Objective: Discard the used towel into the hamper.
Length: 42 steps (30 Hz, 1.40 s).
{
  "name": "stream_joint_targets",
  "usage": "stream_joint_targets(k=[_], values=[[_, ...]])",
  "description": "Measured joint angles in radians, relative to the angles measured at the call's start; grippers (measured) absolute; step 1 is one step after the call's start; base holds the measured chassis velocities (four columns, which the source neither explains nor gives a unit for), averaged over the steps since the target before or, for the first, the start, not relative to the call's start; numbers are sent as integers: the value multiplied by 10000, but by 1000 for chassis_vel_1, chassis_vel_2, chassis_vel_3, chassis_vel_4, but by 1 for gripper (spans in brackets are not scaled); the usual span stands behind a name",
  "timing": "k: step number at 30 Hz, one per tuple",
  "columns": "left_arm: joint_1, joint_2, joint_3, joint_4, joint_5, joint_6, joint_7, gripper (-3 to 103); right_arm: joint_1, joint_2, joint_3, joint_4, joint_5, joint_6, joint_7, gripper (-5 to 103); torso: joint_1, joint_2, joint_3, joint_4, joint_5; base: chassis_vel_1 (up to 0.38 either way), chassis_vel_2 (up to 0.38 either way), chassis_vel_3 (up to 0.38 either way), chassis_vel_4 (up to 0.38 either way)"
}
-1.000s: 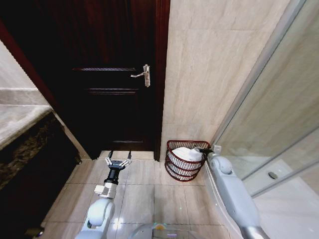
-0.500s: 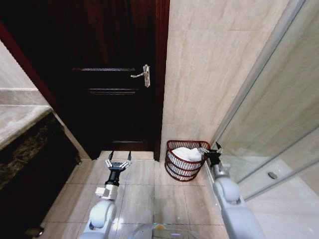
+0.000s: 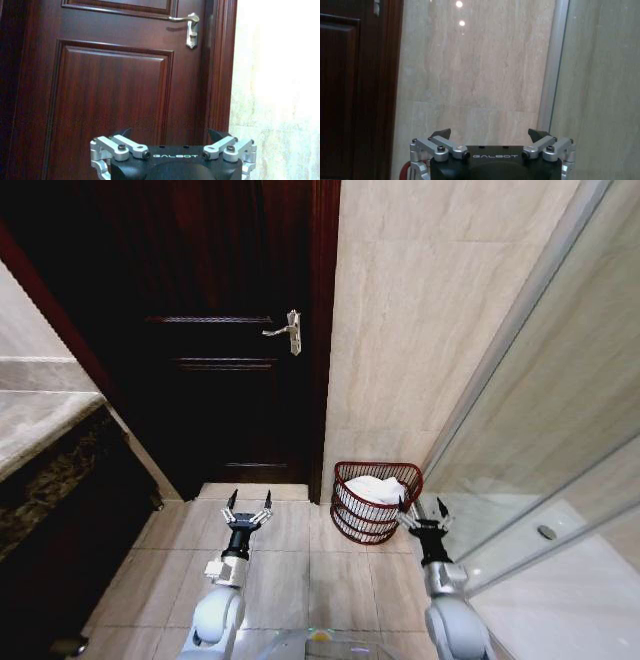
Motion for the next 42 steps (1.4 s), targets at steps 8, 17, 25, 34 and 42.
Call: stream_joint_targets(k=[8, 17, 25, 34, 42], values=[[62, 2, 11, -76, 71, -9, 36, 100, -248, 186, -177, 347, -22, -8, 111, 100, 2, 0, 1, 0, 0, 0, 0, 0, 0], [59, 7, 8, -18, 130, -21, 43, 100, -507, 168, -136, 250, 193, 108, 182, 100, 2, 0, 1, 0, 0, 35, -45, -45, 41], [168, 95, -49, -121, 128, -20, 47, 100, -879, 150, -15, 250, 269, 304, 158, 100, 1, 0, 0, 0, 1, 50, -49, -43, 44], [242, 67, -44, -207, 155, -14, 56, 100, -1234, 164, 33, 296, 441, 607, 157, 100, 1, -1, 1, 0, 0, 28, -33, -28, 41], [304, 79, -66, -253, 157, -24, 59, 100, -1292, 168, 34, 386, 444, 657, 159, 100, 1, -1, 1, 0, 0, 55, -54, -57, 45]])
